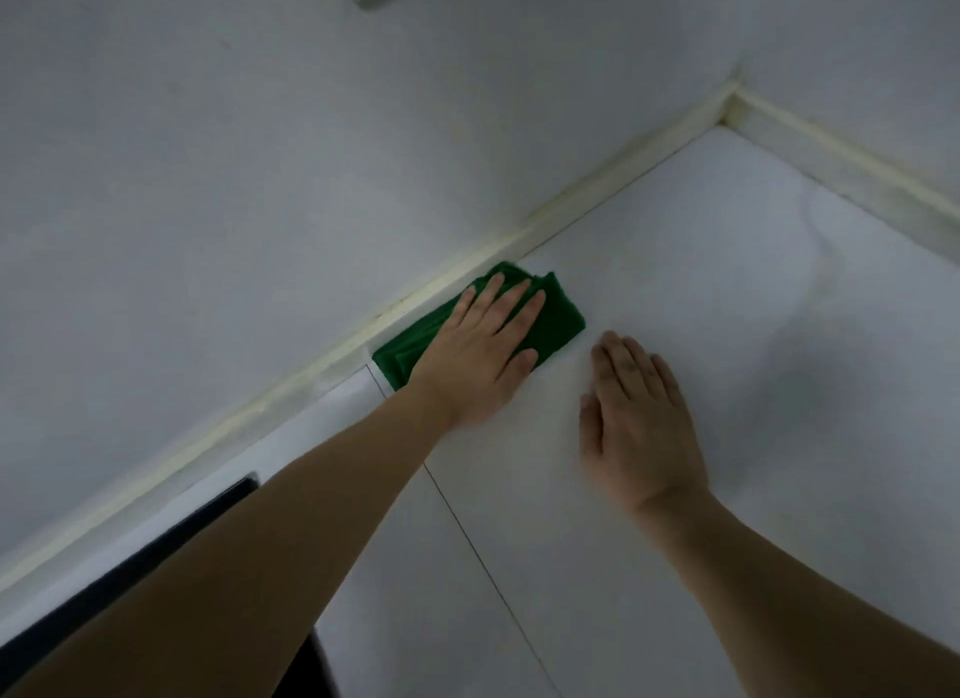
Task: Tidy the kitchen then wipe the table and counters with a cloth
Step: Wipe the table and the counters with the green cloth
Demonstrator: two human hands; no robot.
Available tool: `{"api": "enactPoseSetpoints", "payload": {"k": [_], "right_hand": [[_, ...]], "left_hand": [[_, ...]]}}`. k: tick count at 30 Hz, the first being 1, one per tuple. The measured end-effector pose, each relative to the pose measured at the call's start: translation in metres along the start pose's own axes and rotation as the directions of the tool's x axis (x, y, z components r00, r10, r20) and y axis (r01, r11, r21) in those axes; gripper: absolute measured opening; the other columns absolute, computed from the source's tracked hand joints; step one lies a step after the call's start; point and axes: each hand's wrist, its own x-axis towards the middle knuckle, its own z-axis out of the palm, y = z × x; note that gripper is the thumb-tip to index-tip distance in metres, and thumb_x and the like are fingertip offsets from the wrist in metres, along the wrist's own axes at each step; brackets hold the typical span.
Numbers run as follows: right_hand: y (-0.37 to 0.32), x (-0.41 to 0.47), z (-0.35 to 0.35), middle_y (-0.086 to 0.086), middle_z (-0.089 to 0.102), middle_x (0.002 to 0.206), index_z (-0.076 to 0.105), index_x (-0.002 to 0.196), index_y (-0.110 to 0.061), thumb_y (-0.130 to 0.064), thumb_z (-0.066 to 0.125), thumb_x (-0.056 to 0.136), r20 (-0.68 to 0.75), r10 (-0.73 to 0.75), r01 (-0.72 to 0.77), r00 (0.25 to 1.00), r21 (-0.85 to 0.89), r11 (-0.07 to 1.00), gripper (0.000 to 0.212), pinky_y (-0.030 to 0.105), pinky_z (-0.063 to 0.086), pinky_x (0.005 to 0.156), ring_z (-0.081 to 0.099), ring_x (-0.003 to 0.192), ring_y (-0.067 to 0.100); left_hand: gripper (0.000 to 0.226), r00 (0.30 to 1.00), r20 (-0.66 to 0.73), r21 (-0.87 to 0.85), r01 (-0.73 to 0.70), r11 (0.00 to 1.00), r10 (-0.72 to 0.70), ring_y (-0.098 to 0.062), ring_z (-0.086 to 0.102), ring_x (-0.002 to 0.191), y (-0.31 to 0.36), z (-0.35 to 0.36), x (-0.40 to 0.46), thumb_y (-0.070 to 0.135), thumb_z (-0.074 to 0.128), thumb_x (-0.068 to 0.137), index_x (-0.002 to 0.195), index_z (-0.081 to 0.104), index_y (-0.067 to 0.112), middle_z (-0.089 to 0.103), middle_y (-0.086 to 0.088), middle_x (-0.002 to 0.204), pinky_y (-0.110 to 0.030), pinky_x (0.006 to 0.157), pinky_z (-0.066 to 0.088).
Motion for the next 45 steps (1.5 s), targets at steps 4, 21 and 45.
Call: {"api": "enactPoseSetpoints", "payload": {"k": [4,21,45], "right_hand": [[-0.002,-0.003,-0.002,0.018,0.040,0.148,0.042,0.141,0.001,-0.035,0.025,0.096,-0.044,0.092,-0.094,0.995,-0.028,0.995,0.061,0.046,0.026,0.115,0.039,0.137,0.032],[-0.007,-0.005,0.001,0.015,0.041,0.148,0.044,0.141,-0.003,-0.039,0.021,0.096,0.016,0.185,-0.183,0.983,-0.080,0.980,0.063,0.041,0.019,0.117,0.037,0.138,0.030],[0.124,-0.002,-0.053,0.018,0.033,0.152,0.036,0.144,0.000,-0.036,0.019,0.097,-0.048,0.541,-0.544,0.839,-0.076,0.836,0.062,0.039,0.015,0.118,0.028,0.141,0.030]], "left_hand": [[0.064,1.000,0.009,0.010,-0.027,1.000,0.027,-0.020,-0.008,0.149,-0.004,0.003,0.002,0.050,0.010,0.097,0.155,0.003,0.023,0.004,-0.001,0.162,-0.040,0.121,-0.007],[0.068,0.991,-0.030,0.080,-0.124,0.989,0.127,-0.020,-0.004,0.149,-0.019,0.010,-0.009,0.054,-0.003,0.094,0.155,-0.001,0.023,0.000,-0.002,0.163,-0.039,0.120,-0.007],[0.058,0.995,-0.092,0.010,-0.027,1.000,0.028,-0.019,-0.004,0.149,0.016,0.008,0.054,0.039,0.013,0.104,0.155,-0.002,0.016,-0.003,-0.006,0.162,-0.034,0.120,-0.008]]}}
